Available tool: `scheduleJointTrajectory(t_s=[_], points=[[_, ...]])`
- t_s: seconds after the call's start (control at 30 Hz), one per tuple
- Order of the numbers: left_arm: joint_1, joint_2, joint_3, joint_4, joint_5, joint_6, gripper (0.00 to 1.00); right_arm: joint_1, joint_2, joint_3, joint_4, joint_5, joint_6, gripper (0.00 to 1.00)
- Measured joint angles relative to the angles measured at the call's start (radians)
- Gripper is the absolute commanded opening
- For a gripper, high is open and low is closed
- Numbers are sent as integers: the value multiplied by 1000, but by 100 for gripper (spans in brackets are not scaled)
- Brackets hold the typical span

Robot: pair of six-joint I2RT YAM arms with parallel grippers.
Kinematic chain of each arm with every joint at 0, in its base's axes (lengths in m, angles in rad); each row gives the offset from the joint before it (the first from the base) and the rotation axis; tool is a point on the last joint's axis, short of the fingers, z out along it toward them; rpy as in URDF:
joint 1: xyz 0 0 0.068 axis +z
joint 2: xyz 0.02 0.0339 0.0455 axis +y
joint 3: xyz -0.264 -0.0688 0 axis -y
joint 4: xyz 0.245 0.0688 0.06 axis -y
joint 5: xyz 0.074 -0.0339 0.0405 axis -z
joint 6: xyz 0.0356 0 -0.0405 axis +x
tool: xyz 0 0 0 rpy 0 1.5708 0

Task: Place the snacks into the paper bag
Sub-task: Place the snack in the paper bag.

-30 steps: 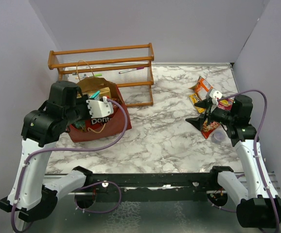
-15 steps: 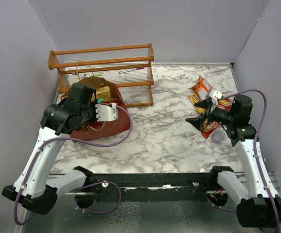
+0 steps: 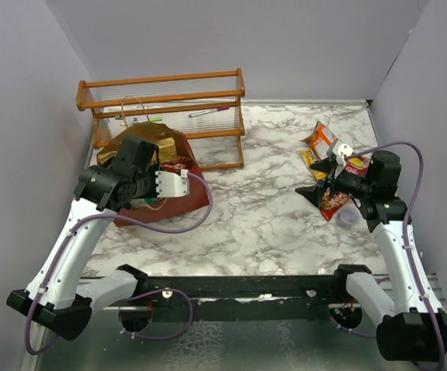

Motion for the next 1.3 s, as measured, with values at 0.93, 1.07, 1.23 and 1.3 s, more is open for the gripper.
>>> scheduleJointTrajectory(t_s=[0.93, 1.07, 1.23, 1.3], points=[[0, -1, -21, 240, 2, -131, 69, 0, 35, -1, 30, 199, 20, 88], [0, -1, -21, 346, 13, -205, 71, 0, 84, -1, 35, 321, 42, 88], [0, -2, -21, 474, 13, -302, 74, 0, 130, 3, 37, 424, 68, 88], [0, -2, -21, 513, 14, -340, 75, 0, 167, 21, 36, 456, 76, 86]])
